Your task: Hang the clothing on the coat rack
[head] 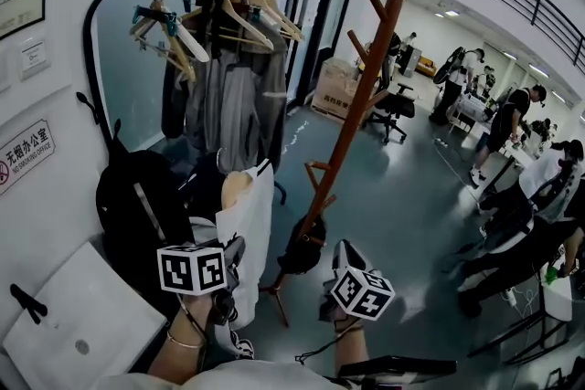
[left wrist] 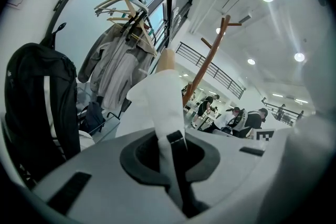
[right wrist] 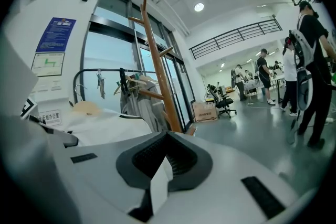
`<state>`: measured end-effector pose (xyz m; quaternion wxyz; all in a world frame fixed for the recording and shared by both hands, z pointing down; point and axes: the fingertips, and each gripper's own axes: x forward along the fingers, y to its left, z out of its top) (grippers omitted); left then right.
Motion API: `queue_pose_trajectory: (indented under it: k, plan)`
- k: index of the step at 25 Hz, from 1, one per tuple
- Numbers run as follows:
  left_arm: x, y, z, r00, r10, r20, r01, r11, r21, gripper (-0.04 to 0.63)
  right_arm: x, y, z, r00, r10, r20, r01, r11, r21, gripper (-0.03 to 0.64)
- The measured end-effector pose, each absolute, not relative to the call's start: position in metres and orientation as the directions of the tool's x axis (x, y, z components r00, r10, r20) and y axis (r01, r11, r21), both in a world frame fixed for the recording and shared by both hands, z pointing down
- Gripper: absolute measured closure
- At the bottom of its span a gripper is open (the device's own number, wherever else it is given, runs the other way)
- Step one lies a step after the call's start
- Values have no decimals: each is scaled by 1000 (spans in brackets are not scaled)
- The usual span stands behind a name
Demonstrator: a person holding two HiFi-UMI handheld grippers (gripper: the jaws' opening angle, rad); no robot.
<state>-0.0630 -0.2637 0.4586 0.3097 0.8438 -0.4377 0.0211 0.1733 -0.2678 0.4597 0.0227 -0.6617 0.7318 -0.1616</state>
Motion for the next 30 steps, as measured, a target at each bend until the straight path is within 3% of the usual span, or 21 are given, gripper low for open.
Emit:
queue_pose_trajectory:
  k: [23, 30]
  plan:
    - [-25, -395, 470, 638, -703, 314, -741, -451, 498, 571, 229, -379, 470, -56, -982, 183, -961, 3, -278, 594]
    - [-12, -420, 483, 639, -694, 332, -739, -434, 516, 571, 243, -394, 491, -62, -970, 234, -956, -10, -294, 594]
